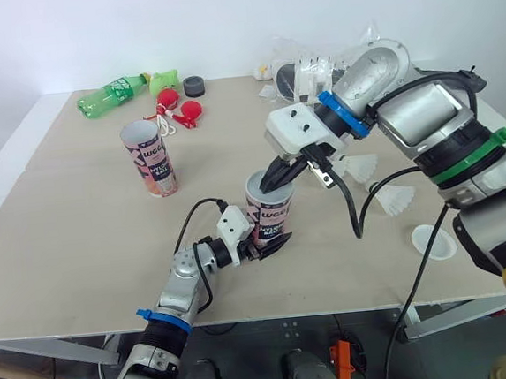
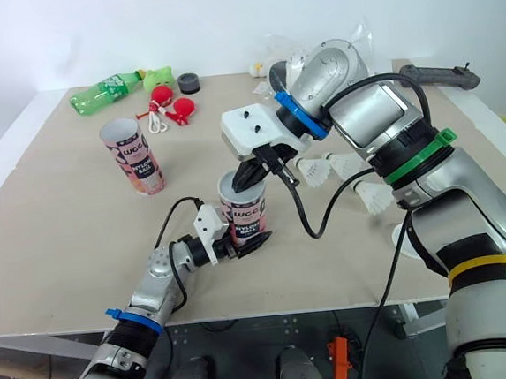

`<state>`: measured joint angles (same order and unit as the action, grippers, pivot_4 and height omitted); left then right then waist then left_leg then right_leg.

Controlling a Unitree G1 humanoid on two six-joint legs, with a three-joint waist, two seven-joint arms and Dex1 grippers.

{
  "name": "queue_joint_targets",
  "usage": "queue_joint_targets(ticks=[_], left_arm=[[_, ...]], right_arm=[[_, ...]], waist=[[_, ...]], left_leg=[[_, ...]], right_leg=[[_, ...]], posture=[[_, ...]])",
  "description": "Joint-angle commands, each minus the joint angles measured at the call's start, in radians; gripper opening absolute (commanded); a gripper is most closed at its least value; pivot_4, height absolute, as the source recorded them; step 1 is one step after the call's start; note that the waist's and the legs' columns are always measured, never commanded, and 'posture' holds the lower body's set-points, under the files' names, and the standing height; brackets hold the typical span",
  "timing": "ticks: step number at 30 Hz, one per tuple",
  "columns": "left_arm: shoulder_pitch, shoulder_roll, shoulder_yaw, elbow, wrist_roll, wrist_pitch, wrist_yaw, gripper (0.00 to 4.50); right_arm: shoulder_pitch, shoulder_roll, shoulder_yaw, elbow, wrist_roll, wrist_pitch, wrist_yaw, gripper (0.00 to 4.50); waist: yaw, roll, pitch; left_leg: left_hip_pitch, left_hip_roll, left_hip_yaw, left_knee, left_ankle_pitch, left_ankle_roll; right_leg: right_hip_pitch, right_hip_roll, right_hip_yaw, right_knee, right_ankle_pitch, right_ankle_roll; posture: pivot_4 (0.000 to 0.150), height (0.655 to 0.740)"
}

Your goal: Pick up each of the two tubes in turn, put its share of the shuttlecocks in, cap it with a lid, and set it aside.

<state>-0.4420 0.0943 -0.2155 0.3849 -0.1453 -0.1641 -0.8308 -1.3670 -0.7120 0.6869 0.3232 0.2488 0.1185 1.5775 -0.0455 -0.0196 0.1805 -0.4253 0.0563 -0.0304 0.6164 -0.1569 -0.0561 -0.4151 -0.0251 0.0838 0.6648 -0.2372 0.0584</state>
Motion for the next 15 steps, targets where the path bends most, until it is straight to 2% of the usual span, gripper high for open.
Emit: queue_joint_targets(ticks=[1,8,13,15], left_arm=[[0.025,0.004,-0.023,0.022,0.016,0.023,-0.006,3.41],[0.028,0.003,-0.022,0.021,0.019,0.025,-0.006,3.41],[0.028,0.003,-0.021,0.017,0.017,0.027,-0.006,3.41],[0.031,0.003,-0.018,0.010,0.012,0.033,-0.006,3.41]], right_arm=[[0.041,0.002,0.050,-0.005,-0.066,-0.014,0.037,0.06],[0.048,-0.023,-0.032,-0.033,0.012,0.063,0.037,0.06],[0.043,-0.046,-0.228,-0.067,0.154,0.230,0.034,0.06],[0.093,-0.081,-0.349,-0.121,0.218,0.293,-0.012,0.06]], waist=[[0.000,0.000,-0.003],[0.000,0.000,-0.006],[0.001,0.000,-0.005],[0.004,0.000,-0.005]], left_leg=[[0.001,0.000,0.000,0.000,0.000,0.000],[0.005,0.000,0.000,0.000,-0.002,-0.001],[0.003,0.000,-0.001,0.000,-0.002,-0.002],[0.002,0.000,-0.001,0.000,-0.002,-0.002]], right_leg=[[0.001,0.000,0.000,0.000,0.000,0.000],[0.005,0.000,0.000,0.000,-0.004,-0.003],[0.004,0.000,0.000,0.000,-0.004,-0.003],[0.003,0.000,-0.001,0.000,-0.003,-0.002]], posture=[[0.150,0.7400],[0.150,0.7400],[0.150,0.7400],[0.150,0.7400]])
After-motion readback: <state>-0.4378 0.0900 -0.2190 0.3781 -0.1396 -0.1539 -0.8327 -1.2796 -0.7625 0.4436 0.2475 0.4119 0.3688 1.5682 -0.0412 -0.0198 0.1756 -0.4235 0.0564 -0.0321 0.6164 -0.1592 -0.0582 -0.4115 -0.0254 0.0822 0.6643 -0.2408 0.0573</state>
